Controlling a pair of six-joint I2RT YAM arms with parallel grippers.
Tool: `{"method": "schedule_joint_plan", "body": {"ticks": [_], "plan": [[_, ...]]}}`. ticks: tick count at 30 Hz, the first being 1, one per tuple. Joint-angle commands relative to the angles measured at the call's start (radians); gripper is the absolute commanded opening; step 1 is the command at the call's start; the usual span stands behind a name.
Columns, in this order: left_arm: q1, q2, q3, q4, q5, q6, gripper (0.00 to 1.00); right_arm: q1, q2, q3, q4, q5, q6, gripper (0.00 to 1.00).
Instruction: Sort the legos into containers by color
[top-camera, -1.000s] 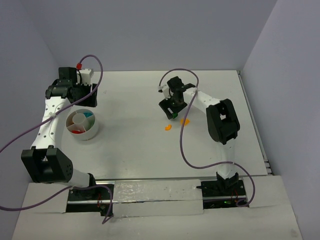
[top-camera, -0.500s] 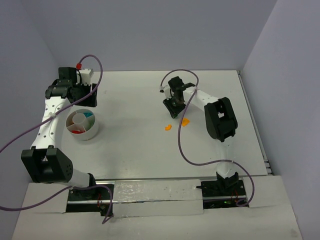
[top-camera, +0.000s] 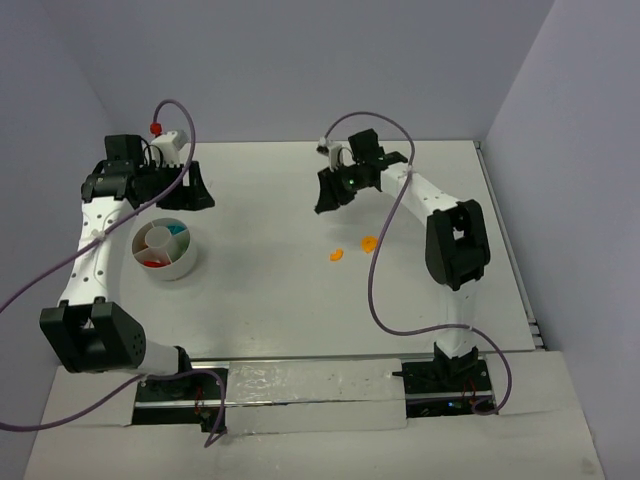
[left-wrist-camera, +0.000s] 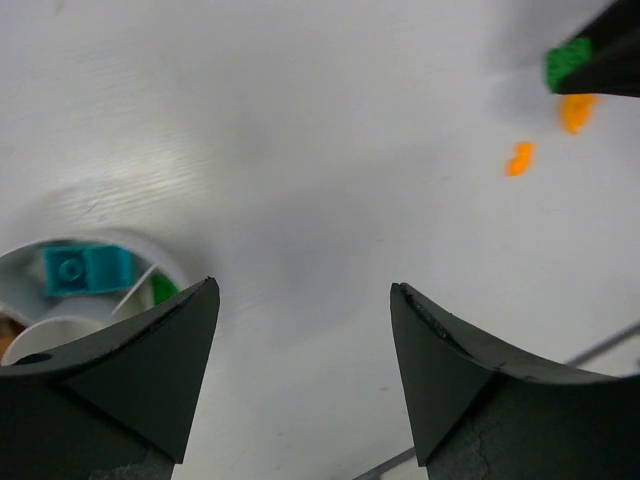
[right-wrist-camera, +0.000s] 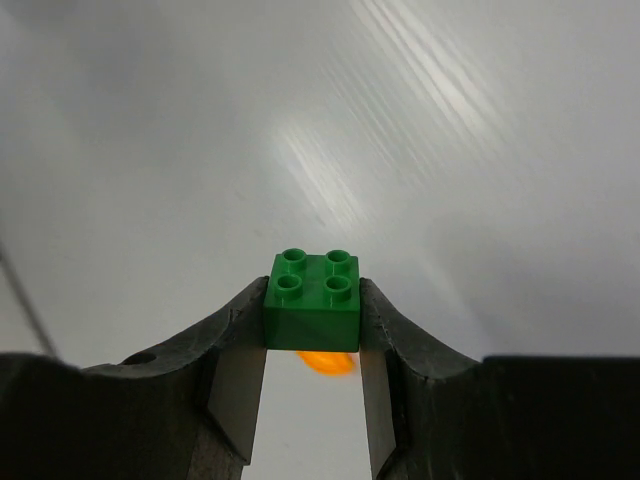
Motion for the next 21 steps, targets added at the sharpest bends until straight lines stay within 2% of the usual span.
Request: {"method": "schedule_joint_plan", "body": {"ticks": [1,3,4,5,6,7,10,11,13,17,21], "plan": [[0.008,-0.105,-0.024,0.129,0.346,-0.058,0.79,0.001,-0.079,0.106,0.256,-0.336,0.308,0.0],[0.01,-0.201,-0.103,0.27,0.397,-0.122,0.78,0.003,-0.056,0.119,0.535,-0.435,0.539,0.0],[0.007,-0.225,-0.132,0.327,0.406,-0.134,0.78,0.004,-0.045,0.119,0.618,-0.497,0.633,0.0],[0.005,-0.25,-0.18,0.419,0.419,-0.14,0.77,0.004,-0.027,0.121,0.719,-0.532,0.818,0.0],[-0.002,-0.29,-0.204,0.463,0.417,-0.133,0.77,0.006,0.011,0.133,0.889,-0.566,0.931,0.0],[-0.019,-0.312,-0.241,0.503,0.414,-0.095,0.76,0.014,0.031,0.136,0.99,-0.62,1.125,0.0],[-0.094,-0.375,-0.299,0.609,0.355,0.046,0.76,0.031,0.114,0.145,1.365,-0.711,1.498,0.0],[-0.109,-0.386,-0.307,0.625,0.339,0.079,0.76,0.032,0.136,0.158,1.437,-0.712,1.545,0.0],[-0.143,-0.388,-0.31,0.648,0.331,0.127,0.75,0.047,0.161,0.19,1.469,-0.77,1.589,0.0],[-0.196,-0.345,-0.303,0.74,0.375,0.1,0.73,0.073,0.193,0.237,1.521,-0.847,1.661,0.0],[-0.27,-0.318,-0.324,0.831,0.352,0.093,0.71,0.094,0.194,0.247,1.575,-0.895,1.722,0.0]]}}
